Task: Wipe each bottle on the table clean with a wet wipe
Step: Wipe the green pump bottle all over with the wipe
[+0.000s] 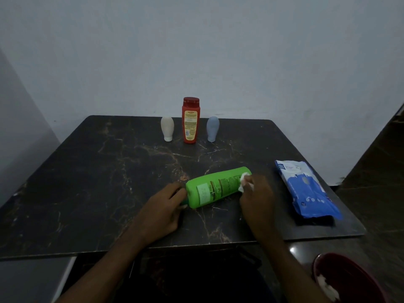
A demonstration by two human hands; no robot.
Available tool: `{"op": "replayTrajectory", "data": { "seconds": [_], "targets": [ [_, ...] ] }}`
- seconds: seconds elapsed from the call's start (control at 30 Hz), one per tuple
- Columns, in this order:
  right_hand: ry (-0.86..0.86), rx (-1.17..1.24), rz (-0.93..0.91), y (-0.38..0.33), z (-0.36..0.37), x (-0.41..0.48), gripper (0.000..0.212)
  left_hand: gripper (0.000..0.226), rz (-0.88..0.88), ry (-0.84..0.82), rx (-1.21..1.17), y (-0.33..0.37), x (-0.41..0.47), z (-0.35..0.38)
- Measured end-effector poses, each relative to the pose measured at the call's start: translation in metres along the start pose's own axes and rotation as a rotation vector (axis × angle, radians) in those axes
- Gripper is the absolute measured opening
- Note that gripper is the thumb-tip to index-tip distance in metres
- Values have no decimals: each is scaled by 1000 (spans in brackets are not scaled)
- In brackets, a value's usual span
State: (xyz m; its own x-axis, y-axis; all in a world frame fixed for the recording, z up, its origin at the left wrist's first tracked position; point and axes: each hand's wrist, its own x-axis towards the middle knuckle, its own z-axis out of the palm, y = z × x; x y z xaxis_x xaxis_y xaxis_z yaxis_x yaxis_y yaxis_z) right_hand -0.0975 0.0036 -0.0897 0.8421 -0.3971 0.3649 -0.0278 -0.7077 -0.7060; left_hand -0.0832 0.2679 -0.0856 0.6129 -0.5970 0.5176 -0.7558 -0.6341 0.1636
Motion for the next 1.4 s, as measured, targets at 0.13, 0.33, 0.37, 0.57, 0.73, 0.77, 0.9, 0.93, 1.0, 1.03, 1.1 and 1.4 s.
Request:
{"op": "replayTrajectory", "data": {
  "seconds": [0.13, 0.33, 0.37, 0.57, 0.73, 0.77, 0.9, 0.93, 1.0, 1.03, 1.1, 1.4],
  "targets": [
    [-123, 21, -245, -39, 16, -20, 25, 25, -4, -16, -25, -1, 0, 0],
    [-249, -165, -379, -45, 24, 13, 35, 30, -13, -13, -34, -1, -1, 0],
    [-235, -245, -329, -37, 23, 27, 36, 30, -14, -10, -35, -2, -2, -1],
    [-247, -151, -161, -14, -7, 59, 12, 30, -124, 60, -148, -9, -1, 3],
    [-307, -138, -97, -16, -11, 51, 13, 32, -323, 137, -294, -19, 5, 7],
    [-308, -136, -71, -16, -13, 50, 13, 36, -371, 137, -316, -21, 6, 7],
    [-362, -180, 3, -17, -20, 41, 15, 51, -529, 146, -371, -28, 11, 5],
    [-366, -181, 15, -18, -22, 38, 15, 55, -566, 146, -387, -30, 13, 5],
    [-378, -154, 50, -17, -24, 31, 14, 60, -628, 128, -406, -30, 17, 4],
    [-386, -140, 67, -16, -24, 27, 13, 61, -648, 113, -404, -30, 20, 4],
    [-388, -107, 87, -15, -25, 17, 13, 62, -674, 99, -432, -29, 27, 5],
    [-239, 218, 146, -32, -5, -47, 17, 29, -873, 102, -149, -13, 56, 14]
  ]
}}
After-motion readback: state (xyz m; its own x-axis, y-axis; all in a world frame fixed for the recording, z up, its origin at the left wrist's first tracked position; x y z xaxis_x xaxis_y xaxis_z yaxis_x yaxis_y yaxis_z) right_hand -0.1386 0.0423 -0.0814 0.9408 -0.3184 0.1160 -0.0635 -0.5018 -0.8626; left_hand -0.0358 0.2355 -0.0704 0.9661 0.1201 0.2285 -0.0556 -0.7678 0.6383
